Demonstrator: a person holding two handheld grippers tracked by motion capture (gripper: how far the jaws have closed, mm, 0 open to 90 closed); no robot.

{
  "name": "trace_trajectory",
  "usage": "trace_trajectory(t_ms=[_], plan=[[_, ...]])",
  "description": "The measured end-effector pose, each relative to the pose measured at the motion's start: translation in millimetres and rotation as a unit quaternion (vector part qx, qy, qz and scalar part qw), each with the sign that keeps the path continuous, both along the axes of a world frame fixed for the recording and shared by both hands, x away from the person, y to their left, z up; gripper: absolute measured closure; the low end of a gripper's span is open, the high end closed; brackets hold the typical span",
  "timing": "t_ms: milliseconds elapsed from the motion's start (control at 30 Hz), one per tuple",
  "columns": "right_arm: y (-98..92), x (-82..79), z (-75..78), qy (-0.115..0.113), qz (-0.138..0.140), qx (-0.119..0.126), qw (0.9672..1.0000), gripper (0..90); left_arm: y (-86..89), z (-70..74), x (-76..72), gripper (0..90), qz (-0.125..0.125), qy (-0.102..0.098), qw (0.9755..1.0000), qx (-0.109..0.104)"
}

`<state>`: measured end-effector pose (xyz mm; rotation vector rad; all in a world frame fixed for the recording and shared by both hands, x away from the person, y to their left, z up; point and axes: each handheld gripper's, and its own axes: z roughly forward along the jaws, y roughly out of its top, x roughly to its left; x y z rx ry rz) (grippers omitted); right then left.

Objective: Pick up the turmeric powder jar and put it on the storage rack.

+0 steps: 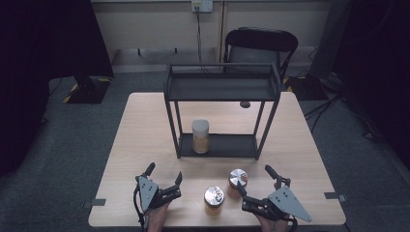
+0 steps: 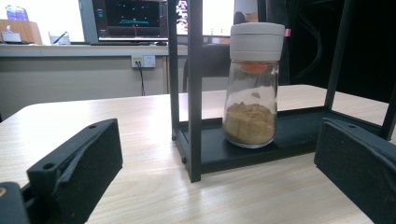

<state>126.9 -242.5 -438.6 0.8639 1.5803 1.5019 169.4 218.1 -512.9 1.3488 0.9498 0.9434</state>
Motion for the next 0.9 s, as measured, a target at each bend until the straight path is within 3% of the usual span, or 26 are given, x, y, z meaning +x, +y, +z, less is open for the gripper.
trace_trajectory(t_ms=[267,467,633,900], plan=[[-1.0,-1.0,15.2,-0.010,0.032,-0.010,0.9994,0.1,0.1,0.1,0.0,0.4,0.000,0.000,1.0000,0.001],[-2.4,5.6,24.4,0.015,0.071,-0.019,0.9972,4.4,0.0,0.3,0.1,0.5,0.000,0.001,1.0000,0.000],[3.1,11.9,35.5,0.040,0.103,-0.054,0.9925,5.6,0.0,0.3,0.1,0.5,0.000,0.001,1.0000,0.000],[12.9,17.2,46.8,0.061,0.141,-0.087,0.9843,7.6,0.2,-0.2,-0.1,0.5,0.000,-0.001,1.0000,0.001]])
